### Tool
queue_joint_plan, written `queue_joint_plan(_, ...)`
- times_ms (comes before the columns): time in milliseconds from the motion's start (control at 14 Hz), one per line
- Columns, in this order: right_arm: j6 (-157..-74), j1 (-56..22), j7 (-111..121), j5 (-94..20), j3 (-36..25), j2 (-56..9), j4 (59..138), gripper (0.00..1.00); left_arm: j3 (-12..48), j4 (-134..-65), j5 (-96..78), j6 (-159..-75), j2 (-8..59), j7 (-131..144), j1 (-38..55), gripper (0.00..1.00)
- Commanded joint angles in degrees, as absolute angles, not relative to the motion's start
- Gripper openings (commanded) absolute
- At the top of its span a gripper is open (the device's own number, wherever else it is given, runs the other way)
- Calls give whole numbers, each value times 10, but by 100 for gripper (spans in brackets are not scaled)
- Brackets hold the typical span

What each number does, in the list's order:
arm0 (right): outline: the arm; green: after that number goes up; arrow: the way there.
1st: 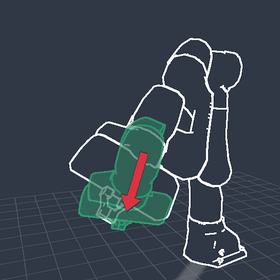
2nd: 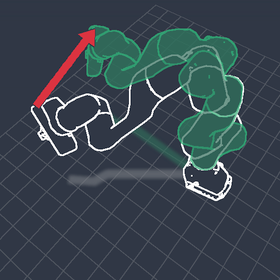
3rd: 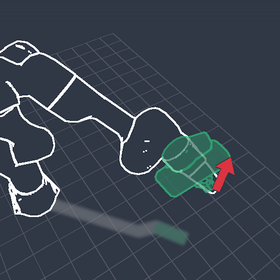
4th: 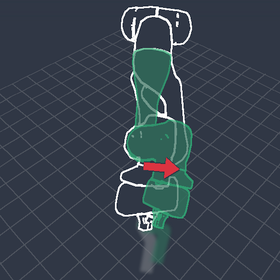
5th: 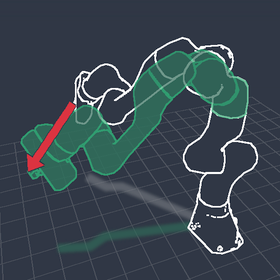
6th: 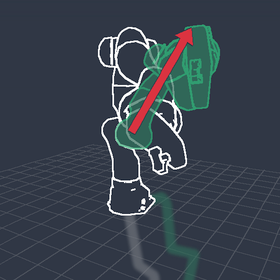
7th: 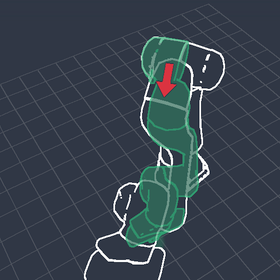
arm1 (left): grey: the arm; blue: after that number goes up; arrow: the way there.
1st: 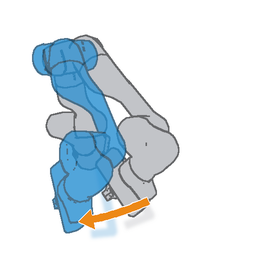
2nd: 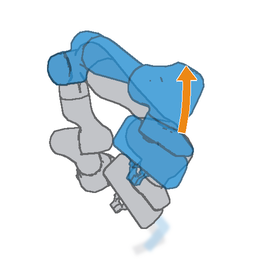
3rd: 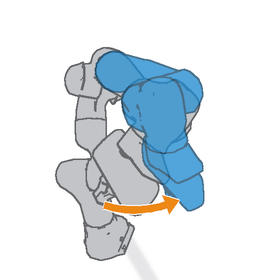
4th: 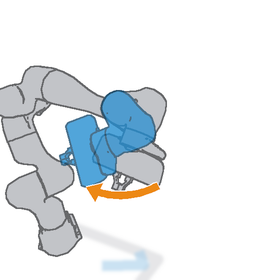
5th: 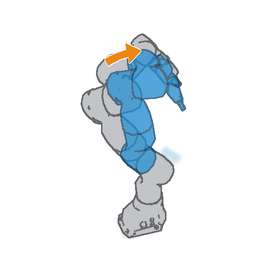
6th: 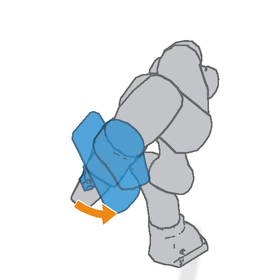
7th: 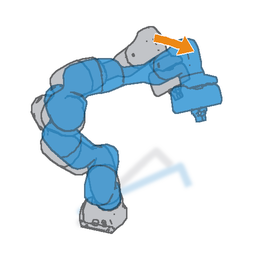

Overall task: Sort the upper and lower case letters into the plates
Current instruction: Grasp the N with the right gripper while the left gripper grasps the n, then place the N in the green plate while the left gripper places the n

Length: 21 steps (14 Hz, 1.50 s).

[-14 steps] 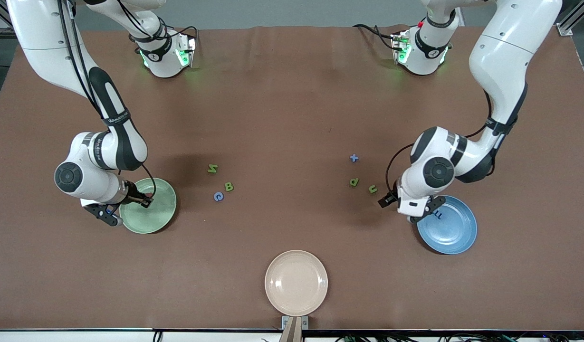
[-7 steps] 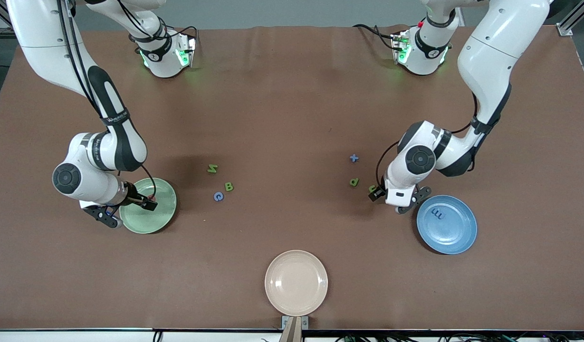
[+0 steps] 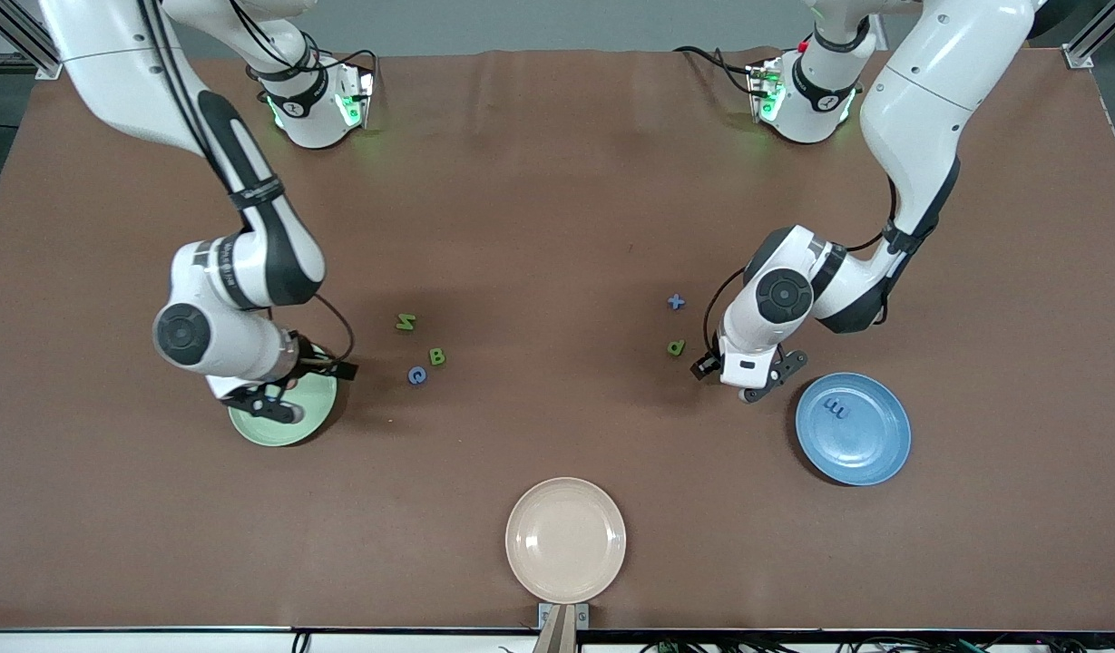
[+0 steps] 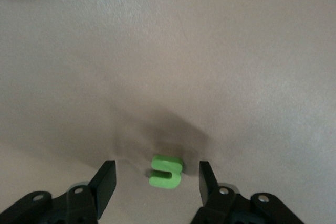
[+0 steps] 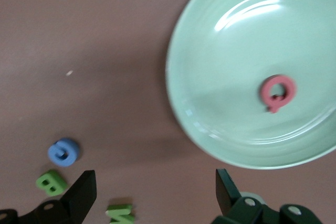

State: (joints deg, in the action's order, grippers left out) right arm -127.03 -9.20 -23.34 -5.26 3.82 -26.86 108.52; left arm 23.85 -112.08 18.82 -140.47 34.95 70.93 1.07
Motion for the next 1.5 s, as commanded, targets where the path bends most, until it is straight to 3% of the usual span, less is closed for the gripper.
queue_joint_plan(0, -1346, -121, -245, -56, 40, -222, 1176, 100, 236, -1132, 200, -1415, 344, 724, 15, 42)
queue_joint_plan(72, -1382, -129, -253, -56, 40, -220, 1205, 100, 236, -1131, 200, -1416, 345, 724, 15, 32)
queue_joint_plan(287, -1465, -171, -294, -56, 40, -221, 1258, 100, 235, -1130, 213, -1416, 345, 724, 11, 18)
queue_joint_plan(430, -1513, -184, -299, -56, 40, -224, 1288, 100, 231, -1128, 216, -1415, 345, 722, 8, 0)
queue_joint_plan(717, -1524, -205, -324, -55, 39, -224, 1306, 96, 231, -1116, 217, -1408, 300, 688, -37, 0)
queue_joint_plan(932, -1524, -208, -325, -56, 39, -222, 1315, 80, 229, -1091, 217, -1387, 297, 600, -86, 0)
queue_joint_plan(1147, -1522, -208, -330, -56, 39, -221, 1321, 56, 228, -1081, 222, -1386, 301, 523, -140, 0)
queue_joint_plan(1290, -1520, -208, -336, -55, 39, -220, 1320, 34, 228, -1076, 257, -1387, 315, 519, -161, 8)
queue_joint_plan(1362, -1520, -208, -336, -55, 39, -220, 1318, 24, 228, -1074, 276, -1389, 319, 518, -173, 23)
queue_joint_plan(1433, -1518, -206, -335, -55, 38, -220, 1314, 13, 228, -1074, 298, -1391, 325, 517, -184, 55)
